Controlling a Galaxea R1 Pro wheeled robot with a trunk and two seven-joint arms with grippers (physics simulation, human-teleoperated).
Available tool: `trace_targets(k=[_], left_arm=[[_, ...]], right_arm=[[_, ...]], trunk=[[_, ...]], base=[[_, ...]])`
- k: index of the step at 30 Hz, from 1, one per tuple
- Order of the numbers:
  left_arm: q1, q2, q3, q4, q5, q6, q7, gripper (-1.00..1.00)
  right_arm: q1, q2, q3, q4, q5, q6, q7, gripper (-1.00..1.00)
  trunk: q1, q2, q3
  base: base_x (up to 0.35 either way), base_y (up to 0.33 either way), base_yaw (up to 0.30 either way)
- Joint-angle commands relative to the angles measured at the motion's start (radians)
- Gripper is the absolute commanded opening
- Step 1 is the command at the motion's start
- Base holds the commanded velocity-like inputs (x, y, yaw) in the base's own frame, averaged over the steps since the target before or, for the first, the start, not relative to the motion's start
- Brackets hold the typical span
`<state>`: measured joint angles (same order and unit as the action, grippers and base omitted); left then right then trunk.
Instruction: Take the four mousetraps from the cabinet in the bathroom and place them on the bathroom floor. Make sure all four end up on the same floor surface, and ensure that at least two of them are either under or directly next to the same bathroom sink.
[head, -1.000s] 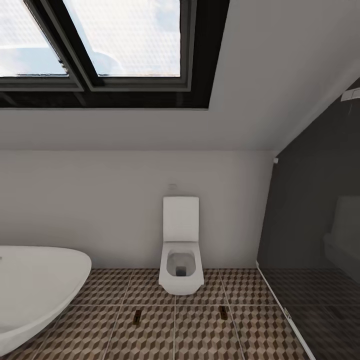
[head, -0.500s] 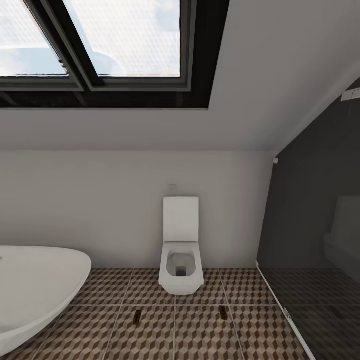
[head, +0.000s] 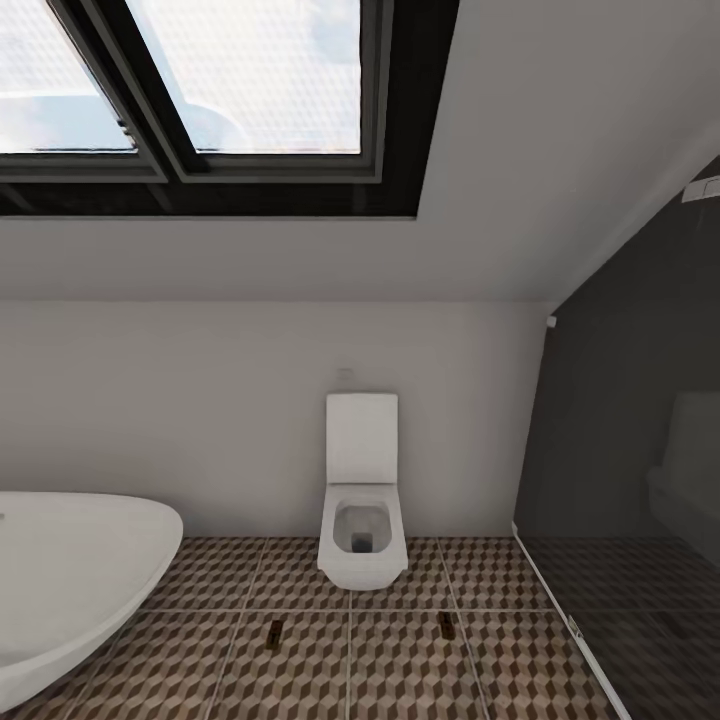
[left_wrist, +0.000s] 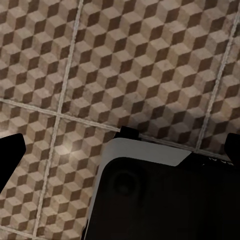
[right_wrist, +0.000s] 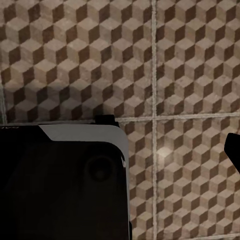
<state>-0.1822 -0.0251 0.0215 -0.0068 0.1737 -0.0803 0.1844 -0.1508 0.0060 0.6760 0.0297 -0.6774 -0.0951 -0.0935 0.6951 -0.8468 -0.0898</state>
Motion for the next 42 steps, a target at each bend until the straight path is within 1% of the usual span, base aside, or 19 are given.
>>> trace_targets(k=[1,24,42], left_arm=[[-0.001,0.000,0.002,0.001,0.006,-0.004,0.001,1.00],[-0.001,0.007,0.001,-0.008,0.012,-0.004,0.004,1.00],[-0.001,0.017,-0.001,-0.010,0.006,-0.004,0.004,1.00]], right_arm=[[-0.001,0.001,0.007,0.002,-0.006,-0.004,0.000,1.00],[-0.001,-0.008,0.007,0.001,-0.002,-0.001,-0.002,1.00],[-0.001,-0.009,0.013,-0.005,0.005,-0.007,-0.002,1.00]], trunk=[[0.000,-0.001,-0.002],[0.000,-0.001,-0.002],[0.000,-0.001,-0.002]], base=[[0.000,0.000,0.000],[0.000,0.000,0.000],[0.000,0.000,0.000]])
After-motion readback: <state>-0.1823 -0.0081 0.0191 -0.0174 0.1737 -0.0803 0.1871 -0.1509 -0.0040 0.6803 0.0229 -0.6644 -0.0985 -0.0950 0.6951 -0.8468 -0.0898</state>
